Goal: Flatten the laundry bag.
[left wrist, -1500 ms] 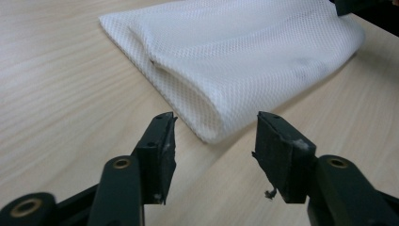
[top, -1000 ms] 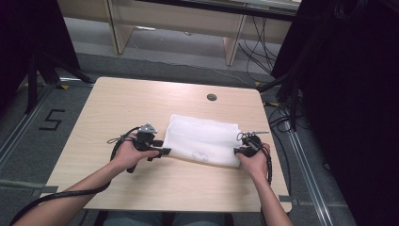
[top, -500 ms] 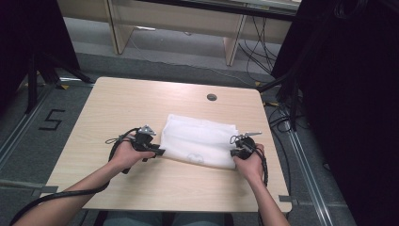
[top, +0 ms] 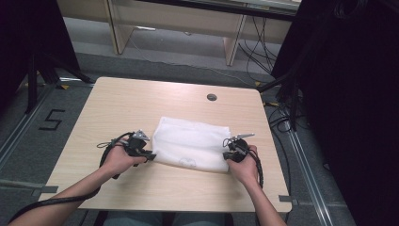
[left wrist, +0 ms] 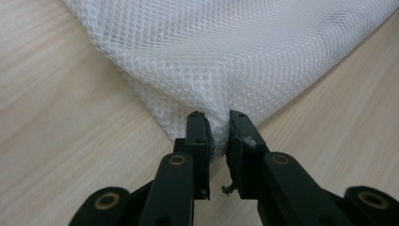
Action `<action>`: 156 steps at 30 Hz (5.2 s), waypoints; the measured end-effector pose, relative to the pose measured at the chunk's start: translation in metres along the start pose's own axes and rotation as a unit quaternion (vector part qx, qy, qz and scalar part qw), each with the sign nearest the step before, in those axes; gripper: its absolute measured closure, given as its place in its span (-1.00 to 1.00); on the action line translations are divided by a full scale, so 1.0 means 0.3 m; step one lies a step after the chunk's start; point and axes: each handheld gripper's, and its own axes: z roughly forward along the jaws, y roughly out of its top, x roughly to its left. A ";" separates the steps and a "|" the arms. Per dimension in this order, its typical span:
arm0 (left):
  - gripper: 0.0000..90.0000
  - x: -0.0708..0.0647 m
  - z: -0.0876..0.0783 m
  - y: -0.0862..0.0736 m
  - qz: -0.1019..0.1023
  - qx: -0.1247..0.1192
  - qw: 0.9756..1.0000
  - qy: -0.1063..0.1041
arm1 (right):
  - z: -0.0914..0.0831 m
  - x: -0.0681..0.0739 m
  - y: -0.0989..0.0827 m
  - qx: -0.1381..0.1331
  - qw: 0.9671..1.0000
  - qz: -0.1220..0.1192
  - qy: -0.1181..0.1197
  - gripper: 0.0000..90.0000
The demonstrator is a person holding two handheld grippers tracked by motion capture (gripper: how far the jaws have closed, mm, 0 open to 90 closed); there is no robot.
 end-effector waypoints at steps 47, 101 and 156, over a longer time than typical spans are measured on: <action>0.07 -0.126 0.022 0.024 0.087 -0.032 0.995 -0.021 | 0.127 0.234 0.284 -0.026 0.989 -0.140 0.043 0.08; 0.84 -0.201 0.077 0.008 0.134 -0.033 0.990 -0.034 | 0.169 0.330 0.376 0.037 0.971 -0.225 0.077 0.90; 0.98 -0.262 0.081 0.019 0.165 0.008 0.985 -0.057 | -0.095 0.445 0.324 -0.037 0.964 -0.243 0.102 0.90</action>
